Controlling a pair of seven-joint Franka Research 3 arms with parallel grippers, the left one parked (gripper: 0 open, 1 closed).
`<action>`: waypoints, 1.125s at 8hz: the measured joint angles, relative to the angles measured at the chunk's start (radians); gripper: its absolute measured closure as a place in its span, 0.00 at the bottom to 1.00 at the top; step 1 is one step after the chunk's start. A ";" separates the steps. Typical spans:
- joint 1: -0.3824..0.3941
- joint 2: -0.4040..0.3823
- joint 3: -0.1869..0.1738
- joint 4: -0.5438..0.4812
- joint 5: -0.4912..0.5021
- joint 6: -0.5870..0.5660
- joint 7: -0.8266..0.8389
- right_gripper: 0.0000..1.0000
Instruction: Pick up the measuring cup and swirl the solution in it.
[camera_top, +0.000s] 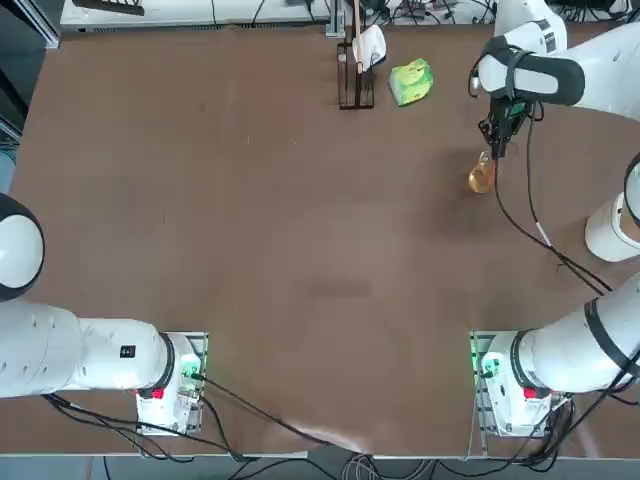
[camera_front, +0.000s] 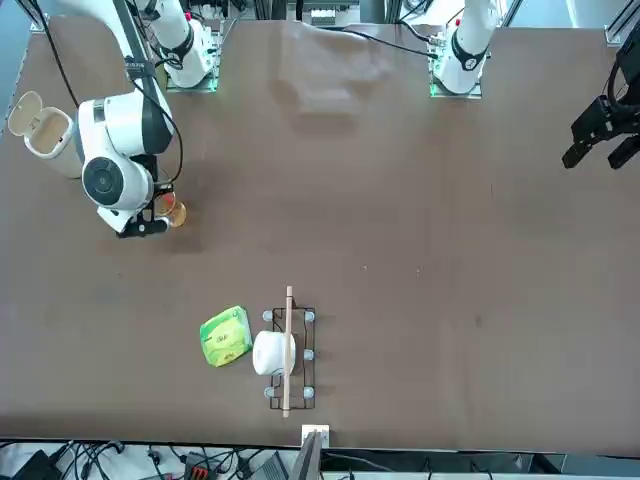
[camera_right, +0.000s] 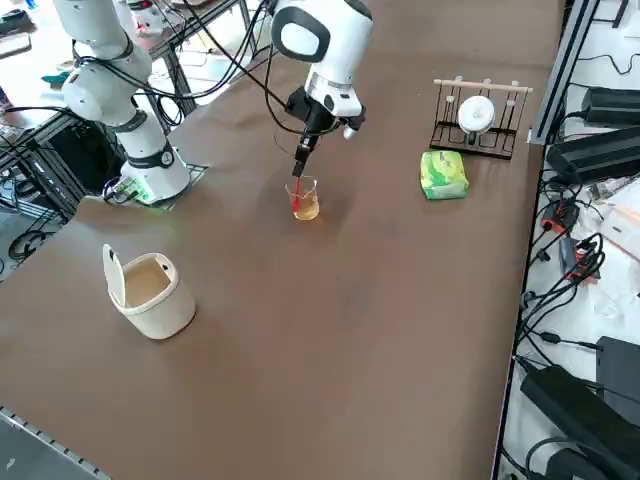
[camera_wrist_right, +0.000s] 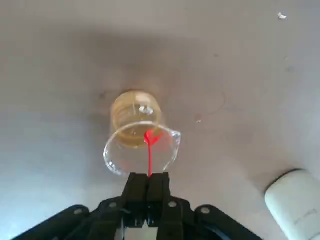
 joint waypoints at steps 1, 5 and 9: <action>-0.008 0.002 -0.001 0.000 -0.002 0.027 0.000 0.98; -0.022 0.014 -0.005 0.001 0.099 0.097 0.031 0.98; -0.019 0.024 0.005 0.002 0.181 0.088 0.034 0.98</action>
